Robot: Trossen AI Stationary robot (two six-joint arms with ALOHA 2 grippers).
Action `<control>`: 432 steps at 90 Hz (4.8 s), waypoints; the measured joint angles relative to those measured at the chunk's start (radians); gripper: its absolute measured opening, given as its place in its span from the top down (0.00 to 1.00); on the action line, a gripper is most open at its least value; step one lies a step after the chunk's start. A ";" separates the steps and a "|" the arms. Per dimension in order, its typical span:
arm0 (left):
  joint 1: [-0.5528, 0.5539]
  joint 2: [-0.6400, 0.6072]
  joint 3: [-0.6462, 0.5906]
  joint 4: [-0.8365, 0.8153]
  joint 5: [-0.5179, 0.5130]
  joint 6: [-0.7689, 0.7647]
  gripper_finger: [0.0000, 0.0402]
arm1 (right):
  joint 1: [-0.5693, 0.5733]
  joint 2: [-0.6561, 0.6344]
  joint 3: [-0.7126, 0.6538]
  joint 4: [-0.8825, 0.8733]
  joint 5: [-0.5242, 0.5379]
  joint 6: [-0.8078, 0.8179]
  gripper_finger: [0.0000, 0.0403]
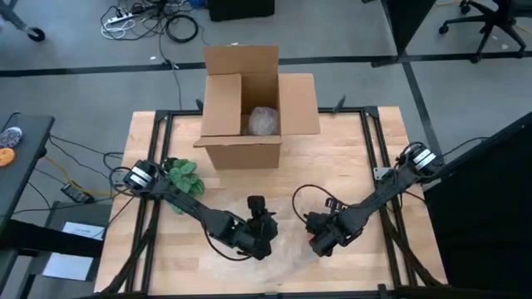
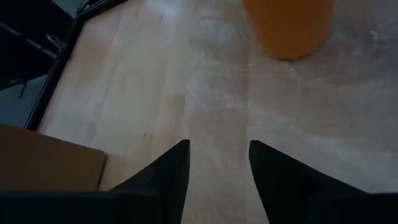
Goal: Wrap mug
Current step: Wrap the orange mug with the bubble wrap
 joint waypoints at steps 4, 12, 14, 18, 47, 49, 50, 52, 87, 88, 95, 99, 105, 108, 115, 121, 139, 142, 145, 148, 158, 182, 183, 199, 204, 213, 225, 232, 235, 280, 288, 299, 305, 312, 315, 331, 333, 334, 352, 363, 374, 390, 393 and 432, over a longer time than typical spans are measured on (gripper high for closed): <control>0.000 0.000 0.000 0.001 0.000 0.000 0.62 | 0.000 -0.005 0.005 -0.001 -0.005 -0.001 1.00; 0.000 0.000 0.000 0.001 0.000 0.000 0.62 | 0.000 -0.021 0.024 -0.014 -0.034 0.000 1.00; 0.000 0.000 0.000 0.001 0.000 0.000 0.62 | 0.000 -0.026 0.032 -0.023 -0.045 0.000 1.00; 0.000 0.000 0.000 0.001 0.000 0.000 0.62 | 0.000 -0.034 0.057 -0.052 -0.067 0.000 1.00; 0.004 0.062 0.000 0.030 0.007 0.009 0.62 | 0.043 -0.068 0.208 -0.296 0.012 0.044 1.00; 0.006 0.067 0.000 0.031 0.009 0.013 0.62 | 0.045 -0.068 0.205 -0.295 0.026 0.047 1.00; 0.007 0.070 0.000 0.031 0.009 0.016 0.62 | 0.046 -0.068 0.203 -0.292 0.033 0.049 1.00; 0.010 0.078 0.000 0.031 0.010 0.025 0.62 | 0.046 -0.068 0.199 -0.287 0.045 0.052 1.00; 0.017 0.109 0.001 0.028 0.019 0.037 0.62 | 0.030 -0.045 0.026 0.053 0.051 0.003 1.00; 0.017 0.109 0.002 0.027 0.019 0.037 0.62 | 0.030 -0.042 0.022 0.055 0.049 0.003 1.00; 0.017 0.109 0.009 0.027 0.018 0.052 0.62 | 0.026 -0.027 -0.012 0.064 0.023 0.009 1.00; 0.015 0.108 0.015 0.019 0.016 0.061 0.62 | 0.025 -0.025 -0.022 0.065 0.010 0.018 1.00; 0.007 0.105 0.033 -0.017 0.008 0.062 0.62 | 0.019 -0.027 -0.032 0.066 -0.016 0.027 1.00; 0.001 0.103 0.045 -0.035 0.002 0.061 0.62 | 0.016 -0.030 -0.031 0.061 -0.024 0.028 1.00; -0.015 0.088 0.072 -0.098 -0.032 0.061 0.62 | 0.016 -0.034 -0.006 0.022 -0.038 0.028 1.00; -0.034 0.070 0.086 -0.138 -0.081 0.054 0.62 | 0.019 -0.044 0.036 -0.028 -0.045 0.027 1.00; -0.104 -0.007 0.082 -0.174 -0.152 0.062 0.62 | 0.053 -0.061 0.213 -0.269 -0.006 0.027 1.00; -0.111 -0.015 0.081 -0.177 -0.141 0.061 0.62 | 0.063 -0.061 0.247 -0.308 0.007 0.027 1.00; -0.118 -0.020 0.081 -0.181 -0.117 0.061 0.62 | 0.072 -0.061 0.278 -0.336 0.019 0.033 1.00; -0.123 -0.021 0.081 -0.190 -0.088 0.060 0.62 | 0.080 -0.062 0.306 -0.373 0.030 0.048 0.99; -0.136 -0.019 0.078 -0.191 0.017 0.060 0.62 | 0.109 -0.062 0.362 -0.493 0.042 0.155 0.96; -0.140 -0.019 0.078 -0.180 0.038 0.034 0.62 | 0.143 -0.066 0.300 -0.580 -0.055 0.312 0.70; -0.140 -0.019 0.078 -0.179 0.038 0.034 0.62 | 0.141 -0.066 0.296 -0.573 -0.054 0.312 0.69; -0.136 -0.016 0.078 -0.142 0.041 0.034 0.62 | 0.070 -0.068 0.232 -0.493 -0.092 0.228 0.49; -0.135 -0.016 0.078 -0.132 0.041 0.033 0.62 | 0.044 -0.068 0.218 -0.496 -0.112 0.209 0.44; -0.135 -0.016 0.078 -0.132 0.041 0.029 0.62 | -0.004 -0.071 0.196 -0.478 -0.128 0.144 0.36; -0.136 -0.016 0.078 -0.132 0.041 0.028 0.62 | -0.060 -0.071 0.171 -0.399 -0.150 0.066 0.31; -0.136 -0.016 0.078 -0.134 0.041 0.028 0.62 | -0.088 -0.072 0.132 -0.344 -0.150 0.032 0.30; -0.135 -0.016 0.078 -0.134 0.040 0.027 0.62 | -0.098 -0.072 0.110 -0.317 -0.150 0.023 0.30; -0.135 -0.015 0.078 -0.133 0.028 0.028 0.62 | -0.097 -0.072 -0.066 -0.049 -0.199 -0.082 0.59; -0.135 -0.015 0.078 -0.134 0.001 0.025 0.62 | -0.089 -0.070 -0.043 -0.058 -0.191 -0.112 0.78; -0.131 -0.015 0.078 -0.135 0.001 -0.023 0.62 | -0.077 -0.069 0.000 -0.072 -0.166 -0.133 0.96; -0.122 -0.015 0.055 -0.099 0.014 -0.045 0.62 | -0.063 -0.067 0.031 -0.088 -0.116 -0.135 0.96; -0.106 -0.015 -0.006 -0.019 0.055 -0.052 0.62 | -0.040 -0.067 0.083 -0.139 -0.046 -0.152 0.97; -0.095 -0.015 -0.042 0.018 0.072 -0.053 0.62 | -0.028 -0.067 0.104 -0.168 -0.006 -0.158 0.98; -0.036 -0.014 -0.276 0.229 0.136 -0.123 0.62 | 0.045 -0.068 0.176 -0.289 0.251 -0.214 0.99; -0.026 -0.013 -0.298 0.243 0.137 -0.131 0.62 | 0.052 -0.068 0.179 -0.291 0.277 -0.230 0.99; -0.022 -0.013 -0.307 0.250 0.137 -0.137 0.62 | 0.055 -0.068 0.179 -0.292 0.289 -0.238 0.99; 0.040 -0.019 -0.418 0.293 0.132 -0.267 0.62 | 0.074 -0.069 0.145 -0.313 0.479 -0.321 0.99; 0.043 -0.022 -0.450 0.298 0.125 -0.287 0.62 | 0.072 -0.069 0.103 -0.320 0.581 -0.329 0.99; 0.043 -0.022 -0.453 0.296 0.131 -0.278 0.62 | 0.064 -0.069 0.043 -0.284 0.665 -0.335 0.99; 0.043 -0.020 -0.454 0.284 0.140 -0.256 0.62 | 0.044 -0.057 -0.059 -0.170 0.716 -0.383 0.99; 0.043 -0.020 -0.453 0.274 0.143 -0.255 0.62 | 0.043 -0.044 -0.071 -0.165 0.740 -0.392 0.99; 0.043 -0.101 -0.457 0.076 0.167 -0.261 0.62 | 0.027 0.333 0.003 -0.172 1.029 -0.580 0.99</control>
